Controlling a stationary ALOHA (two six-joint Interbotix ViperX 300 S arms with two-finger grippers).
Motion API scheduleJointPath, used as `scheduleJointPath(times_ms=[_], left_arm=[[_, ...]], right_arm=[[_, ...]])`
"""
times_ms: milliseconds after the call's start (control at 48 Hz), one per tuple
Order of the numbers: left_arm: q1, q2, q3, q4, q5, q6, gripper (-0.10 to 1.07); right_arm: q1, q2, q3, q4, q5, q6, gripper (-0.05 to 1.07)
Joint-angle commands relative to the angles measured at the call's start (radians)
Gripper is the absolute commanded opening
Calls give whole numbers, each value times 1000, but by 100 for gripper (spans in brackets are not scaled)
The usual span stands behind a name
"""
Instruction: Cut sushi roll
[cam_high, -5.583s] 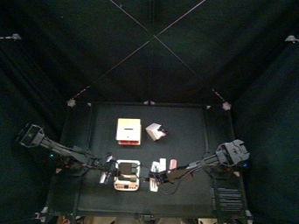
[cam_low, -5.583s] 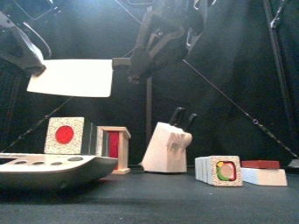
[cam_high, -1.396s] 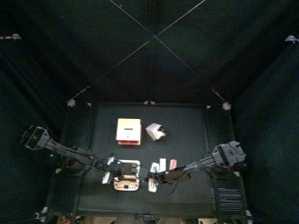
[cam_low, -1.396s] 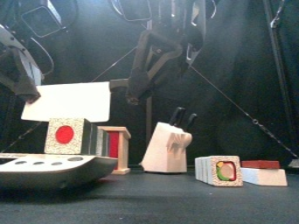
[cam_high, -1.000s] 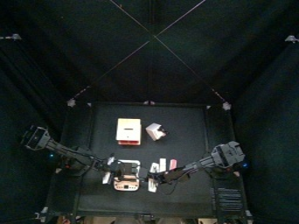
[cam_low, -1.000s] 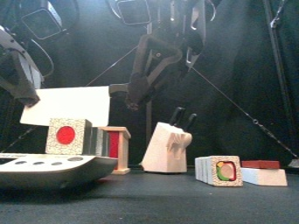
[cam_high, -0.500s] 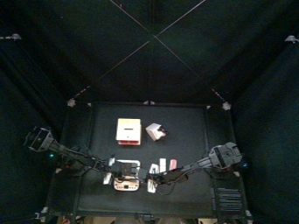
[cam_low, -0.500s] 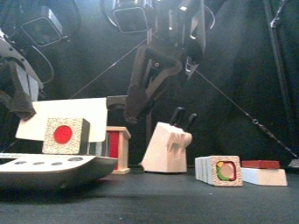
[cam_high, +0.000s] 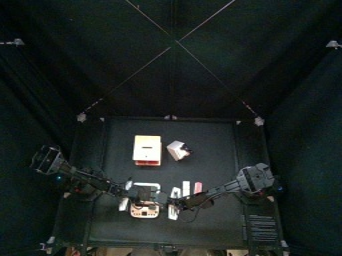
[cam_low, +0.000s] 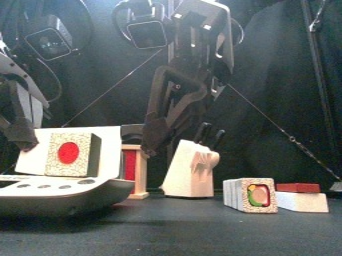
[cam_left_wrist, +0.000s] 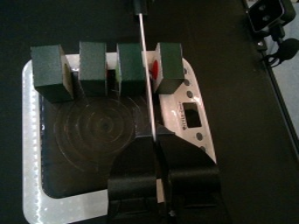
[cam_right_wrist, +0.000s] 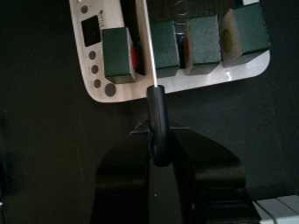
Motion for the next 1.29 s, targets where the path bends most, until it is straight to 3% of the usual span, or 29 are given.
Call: scheduleJointPath(times_ms=[0, 396, 646, 938, 1271], left_arm=[[-6, -2, -3, 0, 3, 2, 21], [-18, -48, -14, 3, 12, 5, 21], [-12, -156, -12, 17, 18, 6, 21], [63, -322, 2, 55, 46, 9, 21], [84, -344, 17, 89, 29, 6, 24]], right_arm=[[-2, -20, -8, 3, 3, 2, 50], [-3, -75, -17, -12, 3, -3, 50], [-12, -114, -34, -44, 5, -9, 50], [-32, -170, -37, -81, 6, -8, 50], [-37, -175, -28, -84, 5, 3, 50]])
